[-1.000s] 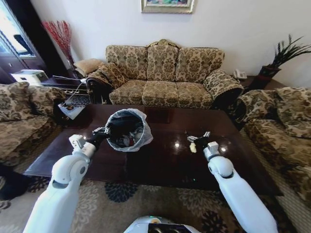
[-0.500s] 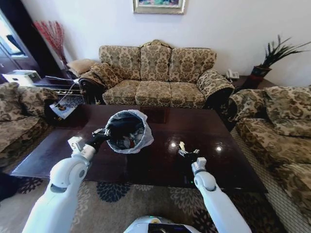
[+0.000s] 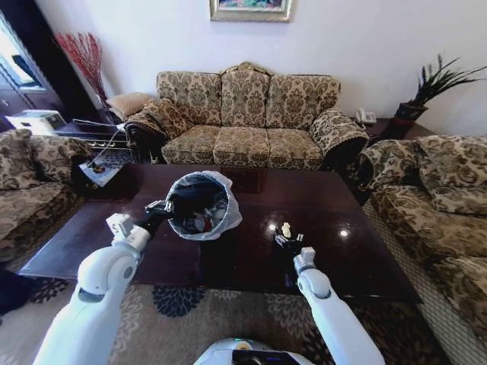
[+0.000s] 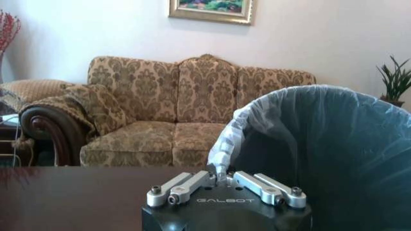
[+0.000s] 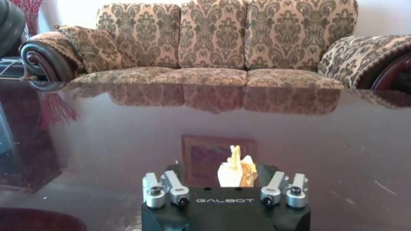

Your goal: Move to the front of the table and place the trash on the table into the trash bin.

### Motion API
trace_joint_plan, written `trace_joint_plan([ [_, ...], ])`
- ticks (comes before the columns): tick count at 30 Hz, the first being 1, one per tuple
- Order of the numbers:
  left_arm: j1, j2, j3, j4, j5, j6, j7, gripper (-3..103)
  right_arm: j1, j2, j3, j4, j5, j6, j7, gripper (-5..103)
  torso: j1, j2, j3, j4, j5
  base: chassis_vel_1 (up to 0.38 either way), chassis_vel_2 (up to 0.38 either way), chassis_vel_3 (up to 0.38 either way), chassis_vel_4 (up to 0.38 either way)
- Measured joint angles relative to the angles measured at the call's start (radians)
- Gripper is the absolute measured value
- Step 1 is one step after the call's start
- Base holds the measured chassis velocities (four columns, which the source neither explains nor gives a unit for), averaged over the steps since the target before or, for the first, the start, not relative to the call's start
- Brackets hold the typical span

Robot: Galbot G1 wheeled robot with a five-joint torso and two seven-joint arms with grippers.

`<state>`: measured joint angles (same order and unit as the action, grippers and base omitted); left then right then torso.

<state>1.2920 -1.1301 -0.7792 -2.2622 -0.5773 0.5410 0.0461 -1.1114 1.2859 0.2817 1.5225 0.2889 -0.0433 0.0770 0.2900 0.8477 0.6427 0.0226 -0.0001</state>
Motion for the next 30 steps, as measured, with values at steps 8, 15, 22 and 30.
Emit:
trace_joint_plan([
  [8, 0.000, -0.003, -0.003, 0.000, -0.002, -0.004, 0.002, 0, 0.013, 0.006, 0.003, -0.028, -0.002, -0.002, 0.010, 54, 0.000, 0.000, 0.000, 0.0000, 0.0001, 0.000, 0.000, 0.000, 0.000],
  [15, 0.001, -0.005, -0.005, 0.000, -0.002, -0.010, 0.003, 0, 0.022, 0.003, 0.013, -0.048, -0.002, -0.001, 0.009, 33, 0.000, 0.000, 0.000, -0.0001, 0.0002, 0.000, 0.000, 0.000, 0.000],
  [22, 0.001, -0.014, -0.004, -0.006, -0.002, -0.010, 0.002, 0, 0.026, 0.001, 0.013, -0.052, -0.007, 0.001, 0.007, 14, 0.000, 0.000, 0.000, 0.0000, 0.0002, 0.000, 0.000, 0.000, 0.000],
  [30, 0.007, -0.016, -0.004, -0.011, -0.001, -0.010, -0.003, 0, 0.034, -0.029, -0.001, 0.033, -0.006, 0.039, 0.025, 1, 0.000, 0.000, 0.000, -0.0001, 0.0004, 0.000, 0.000, 0.000, 0.000],
])
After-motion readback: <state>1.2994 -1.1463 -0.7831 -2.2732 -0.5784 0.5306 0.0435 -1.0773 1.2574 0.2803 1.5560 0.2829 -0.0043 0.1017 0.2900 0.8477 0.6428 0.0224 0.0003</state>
